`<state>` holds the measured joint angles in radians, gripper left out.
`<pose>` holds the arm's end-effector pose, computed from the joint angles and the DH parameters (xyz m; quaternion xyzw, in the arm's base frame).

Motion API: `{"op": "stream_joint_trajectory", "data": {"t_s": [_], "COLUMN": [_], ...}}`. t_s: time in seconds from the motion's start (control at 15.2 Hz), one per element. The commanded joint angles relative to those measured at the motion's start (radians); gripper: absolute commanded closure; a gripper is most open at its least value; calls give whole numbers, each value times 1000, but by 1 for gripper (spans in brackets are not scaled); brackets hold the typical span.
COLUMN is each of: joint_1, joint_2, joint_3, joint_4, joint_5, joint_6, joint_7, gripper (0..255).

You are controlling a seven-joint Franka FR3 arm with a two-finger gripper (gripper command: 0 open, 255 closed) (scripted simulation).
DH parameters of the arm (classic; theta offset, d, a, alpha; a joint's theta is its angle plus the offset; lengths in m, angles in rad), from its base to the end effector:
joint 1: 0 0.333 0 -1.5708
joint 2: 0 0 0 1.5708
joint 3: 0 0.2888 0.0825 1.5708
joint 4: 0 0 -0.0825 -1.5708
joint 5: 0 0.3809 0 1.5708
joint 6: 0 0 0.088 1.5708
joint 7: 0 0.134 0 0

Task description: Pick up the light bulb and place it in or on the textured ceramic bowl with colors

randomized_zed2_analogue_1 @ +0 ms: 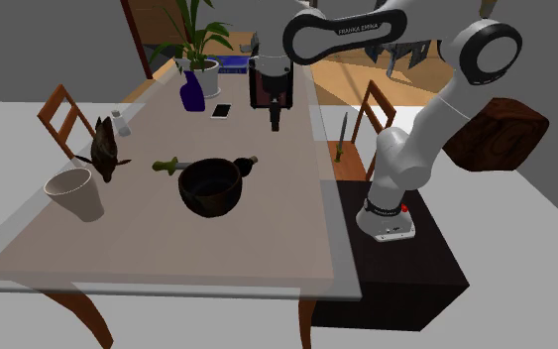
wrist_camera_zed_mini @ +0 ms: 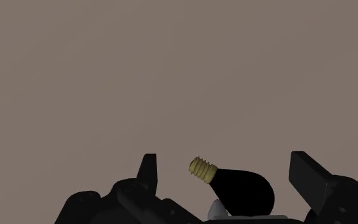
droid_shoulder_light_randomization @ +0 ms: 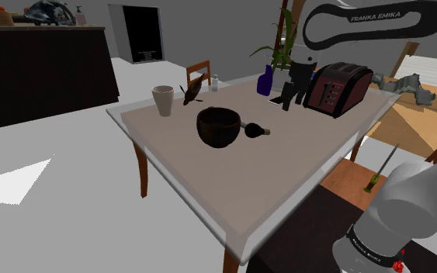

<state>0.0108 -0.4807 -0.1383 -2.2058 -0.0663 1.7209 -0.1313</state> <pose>0.4121 -0.0659 0.5136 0.9999 0.0149 -0.0040 0.0004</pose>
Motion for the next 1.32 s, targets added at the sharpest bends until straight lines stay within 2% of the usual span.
{"op": "stream_joint_trajectory", "data": {"t_s": [0.0, 0.26, 0.33, 0.79, 1.25], "joint_1": [6, 16, 16, 15, 15], "joint_2": [82, 252, 263, 270, 270], "joint_3": [-26, -68, -69, -71, -71], "joint_4": [41, 150, 158, 63, 63], "joint_5": [9, 44, 46, 47, 47], "joint_6": [30, 63, 65, 167, 167], "joint_7": [-49, -145, -151, -152, -152], "gripper": [0, 0, 0, 0, 0]}}
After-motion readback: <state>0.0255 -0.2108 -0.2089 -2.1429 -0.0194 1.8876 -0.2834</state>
